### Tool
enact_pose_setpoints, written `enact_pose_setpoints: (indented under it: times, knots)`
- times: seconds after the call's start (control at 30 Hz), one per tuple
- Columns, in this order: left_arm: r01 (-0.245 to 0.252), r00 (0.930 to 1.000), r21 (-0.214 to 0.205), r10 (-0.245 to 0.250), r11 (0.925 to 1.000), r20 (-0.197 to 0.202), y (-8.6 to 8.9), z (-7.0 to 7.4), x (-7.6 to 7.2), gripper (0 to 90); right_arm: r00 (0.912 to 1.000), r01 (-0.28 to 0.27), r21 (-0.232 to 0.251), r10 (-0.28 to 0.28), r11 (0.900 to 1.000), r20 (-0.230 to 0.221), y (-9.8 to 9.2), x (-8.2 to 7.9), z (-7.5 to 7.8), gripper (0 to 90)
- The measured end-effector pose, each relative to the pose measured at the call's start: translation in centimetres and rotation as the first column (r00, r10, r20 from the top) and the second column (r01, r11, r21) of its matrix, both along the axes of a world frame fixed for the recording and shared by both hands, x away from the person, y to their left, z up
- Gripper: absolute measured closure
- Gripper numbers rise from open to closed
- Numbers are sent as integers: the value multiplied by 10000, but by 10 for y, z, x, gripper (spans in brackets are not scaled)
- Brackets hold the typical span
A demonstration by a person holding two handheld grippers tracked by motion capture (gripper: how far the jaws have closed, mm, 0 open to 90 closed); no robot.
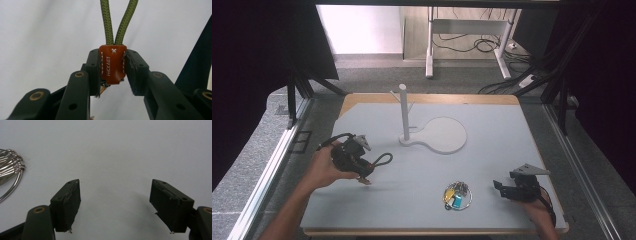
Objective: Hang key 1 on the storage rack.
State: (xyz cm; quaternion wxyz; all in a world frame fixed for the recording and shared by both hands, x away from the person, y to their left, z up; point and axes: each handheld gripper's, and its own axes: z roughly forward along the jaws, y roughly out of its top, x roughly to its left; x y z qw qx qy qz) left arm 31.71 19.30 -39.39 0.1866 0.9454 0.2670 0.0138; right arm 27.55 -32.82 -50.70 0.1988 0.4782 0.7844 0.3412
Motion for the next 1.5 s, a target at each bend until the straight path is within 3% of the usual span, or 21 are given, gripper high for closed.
enact_pose_setpoints:
  times: [0.23,0.6,0.63,0.73,1.5]
  knots:
    - [-273,9996,-664,277,9974,53,3,6,3,666,10000,1,-8,-1,10000,-37,1,0,0,251]
    - [-431,9988,-960,450,9944,178,5,17,11,666,10000,7,-36,-7,10000,-9,0,0,0,252]
    - [-452,9988,-1204,474,9917,154,6,19,12,666,10000,14,-31,-14,10000,-12,0,0,0,251]
    - [-473,9986,-1316,497,9902,156,7,22,14,666,10000,4,-35,-4,10000,-1,0,0,1,252]
    - [-794,9963,-1547,833,9848,190,11,35,30,666,10000,-8,-11,8,10000,-50,1,0,0,252]
